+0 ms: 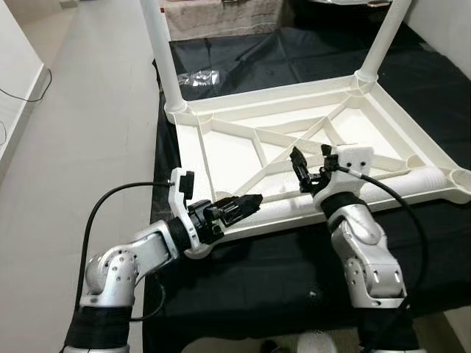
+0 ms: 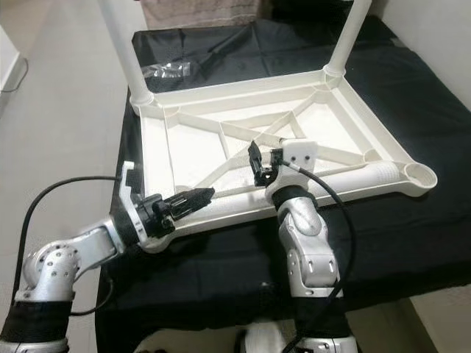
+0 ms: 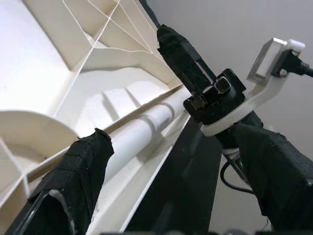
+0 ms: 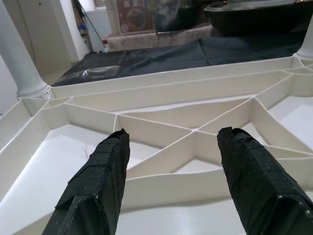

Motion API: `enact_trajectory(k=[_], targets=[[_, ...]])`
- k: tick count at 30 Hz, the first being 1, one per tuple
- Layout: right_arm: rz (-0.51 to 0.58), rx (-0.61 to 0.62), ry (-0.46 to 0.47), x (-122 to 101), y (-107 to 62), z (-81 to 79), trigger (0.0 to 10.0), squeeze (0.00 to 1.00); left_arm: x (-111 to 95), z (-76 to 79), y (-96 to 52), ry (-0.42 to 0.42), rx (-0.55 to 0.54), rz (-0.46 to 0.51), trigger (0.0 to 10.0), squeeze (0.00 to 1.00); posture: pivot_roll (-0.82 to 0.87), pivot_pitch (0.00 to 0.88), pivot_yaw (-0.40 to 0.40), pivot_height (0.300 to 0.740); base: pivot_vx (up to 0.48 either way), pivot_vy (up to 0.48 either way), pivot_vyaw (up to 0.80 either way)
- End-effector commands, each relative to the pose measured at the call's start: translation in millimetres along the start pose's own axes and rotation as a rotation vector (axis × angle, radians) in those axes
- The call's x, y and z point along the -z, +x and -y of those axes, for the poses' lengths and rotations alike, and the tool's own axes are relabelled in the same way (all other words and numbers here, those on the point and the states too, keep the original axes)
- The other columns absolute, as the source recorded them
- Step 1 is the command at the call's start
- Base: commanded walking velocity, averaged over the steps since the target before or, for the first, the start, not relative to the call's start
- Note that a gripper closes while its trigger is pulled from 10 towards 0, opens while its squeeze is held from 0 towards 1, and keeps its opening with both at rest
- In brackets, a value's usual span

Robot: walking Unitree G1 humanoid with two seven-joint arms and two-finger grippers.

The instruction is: Building children table

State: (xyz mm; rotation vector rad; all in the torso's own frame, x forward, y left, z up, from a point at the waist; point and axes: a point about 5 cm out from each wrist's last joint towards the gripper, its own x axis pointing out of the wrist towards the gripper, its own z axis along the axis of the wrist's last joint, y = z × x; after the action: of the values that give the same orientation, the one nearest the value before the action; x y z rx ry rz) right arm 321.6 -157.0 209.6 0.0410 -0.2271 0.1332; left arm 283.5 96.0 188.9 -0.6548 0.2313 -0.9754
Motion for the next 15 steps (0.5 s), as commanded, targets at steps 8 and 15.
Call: enact_trajectory(k=[8, 15], targets=[[0.019, 0.002, -0.001, -1, -0.1, -2.3, 10.0, 0.0, 3, -1.4, -6.6, 0.178, -0.17, 0.051, 10.0, 0.0, 0.02, 0.198, -0.033, 0.74, 0.0, 0.0, 0.0], [0.043, -0.009, 0.021, -1, -0.6, -10.7, 10.0, 0.0, -3, -8.6, -16.3, 0.399, -0.376, 0.143, 10.0, 0.0, 0.03, 0.17, -0.024, 0.74, 0.0, 0.0, 0.0]])
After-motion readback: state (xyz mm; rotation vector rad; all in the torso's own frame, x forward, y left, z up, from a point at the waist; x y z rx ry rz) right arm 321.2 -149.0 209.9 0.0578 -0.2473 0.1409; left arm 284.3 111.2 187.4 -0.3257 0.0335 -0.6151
